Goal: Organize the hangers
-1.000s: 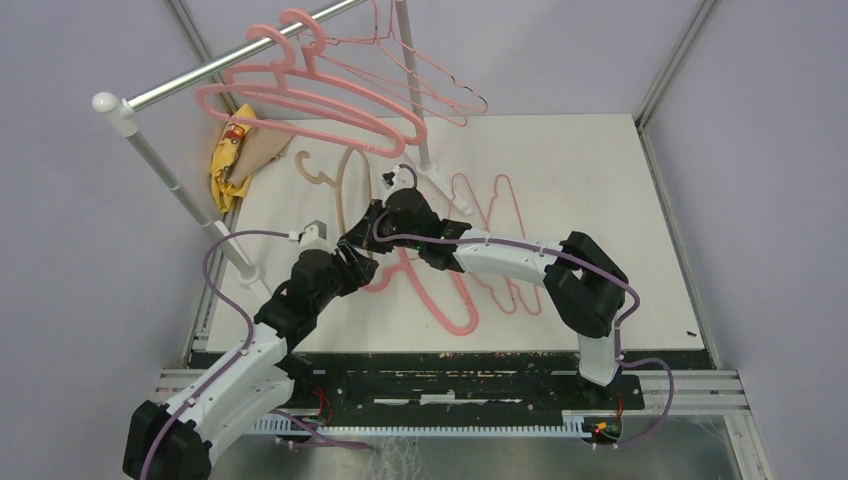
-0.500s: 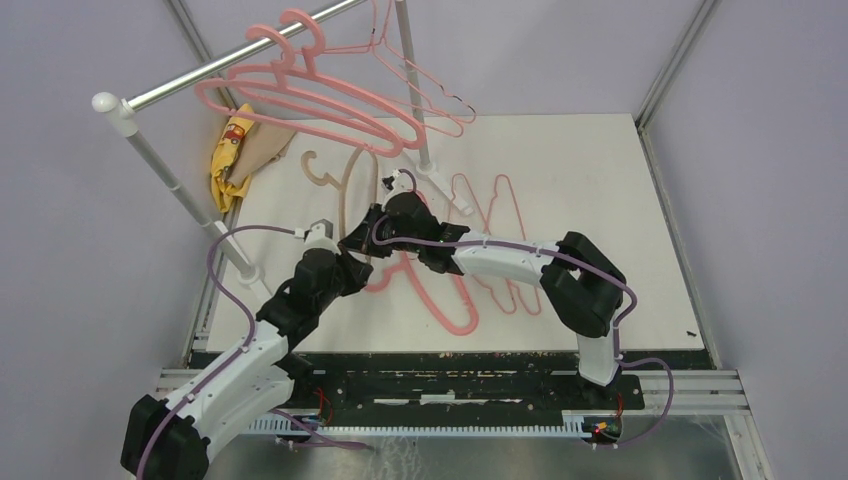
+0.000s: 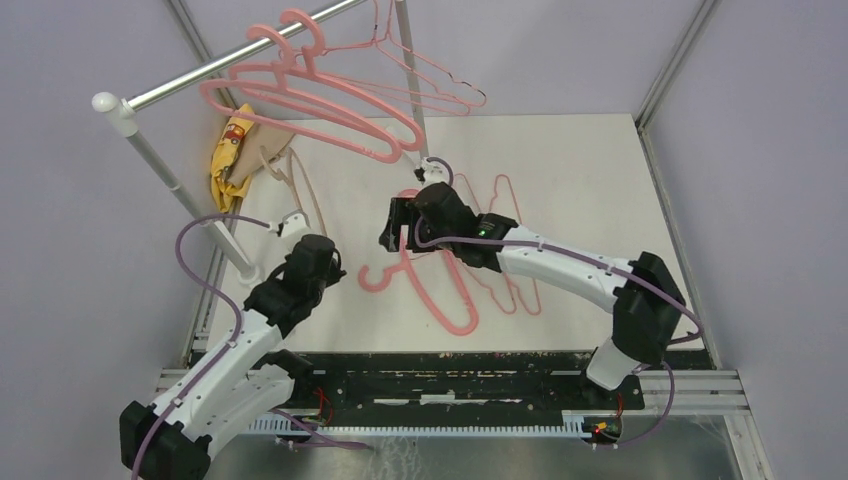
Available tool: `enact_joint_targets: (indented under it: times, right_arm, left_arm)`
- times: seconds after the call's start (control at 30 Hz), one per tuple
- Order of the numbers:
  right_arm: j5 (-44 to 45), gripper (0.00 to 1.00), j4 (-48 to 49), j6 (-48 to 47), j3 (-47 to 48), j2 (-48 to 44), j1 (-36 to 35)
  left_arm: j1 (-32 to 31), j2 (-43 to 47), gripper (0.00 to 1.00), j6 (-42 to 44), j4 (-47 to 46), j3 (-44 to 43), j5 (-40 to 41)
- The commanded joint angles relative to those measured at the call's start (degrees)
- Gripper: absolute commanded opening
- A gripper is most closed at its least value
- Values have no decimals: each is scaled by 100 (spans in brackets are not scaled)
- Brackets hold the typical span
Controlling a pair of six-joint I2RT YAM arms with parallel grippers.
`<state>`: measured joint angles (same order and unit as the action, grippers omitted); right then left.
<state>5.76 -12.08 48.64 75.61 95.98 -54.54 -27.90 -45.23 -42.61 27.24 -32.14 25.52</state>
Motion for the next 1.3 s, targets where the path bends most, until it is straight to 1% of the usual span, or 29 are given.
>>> enact_joint_targets:
  times: [0.0, 0.13, 0.2, 0.33, 0.57, 0.67, 0.77, 0.9, 1.07, 1.13, 1.27]
  right_arm:
    - [866, 89, -1137, -1176, -106, -686, -21]
    - [1122, 91, -1389, -1489, -388, -1130, -21]
    - [1219, 91, -1484, -1597, -473, -1282, -21]
    - [1248, 91, -1551, -1711, -533, -1465, -21]
    - [1132, 91, -1519, -1726, -536, -1460, -21]
    - [1086, 91, -1491, -1718, -513, -1419, -19]
    - [1056, 91, -1440, -1699, -534, -1402, -19]
    - [1003, 91, -1404, -1658, -589, -1366, -15]
    - [993, 91, -1402, -1643, -647, -1393, -21]
    - [1025, 91, -1397, -1639, -672, -1430, -19]
    - [1068, 91, -1403, -1641, -726, -1483, -18]
  left_arm:
    - [-40, 69, 3, -341, 864, -718, 1334]
    - [-41, 45, 3, -423, 1385, -1193, 2046]
    - [-40, -18, 3, -380, 1541, -1426, 2267]
    - [-45, -240, 3, -277, 1764, -1921, 2440]
    - [-56, -322, 3, -23, 1857, -2286, 2695]
    - [-122, -408, 3, 42, 2136, -2548, 3013]
    - [-329, -397, 3, 69, 2380, -2696, 3406]
    - [-614, -369, 3, 121, 2408, -2663, 3563]
    - [-1362, -554, 3, 614, 2131, -2659, 3876]
    - [-1657, -701, 3, 686, 2119, -2765, 3994]
    - [-2009, -900, 3, 669, 2129, -2985, 4131]
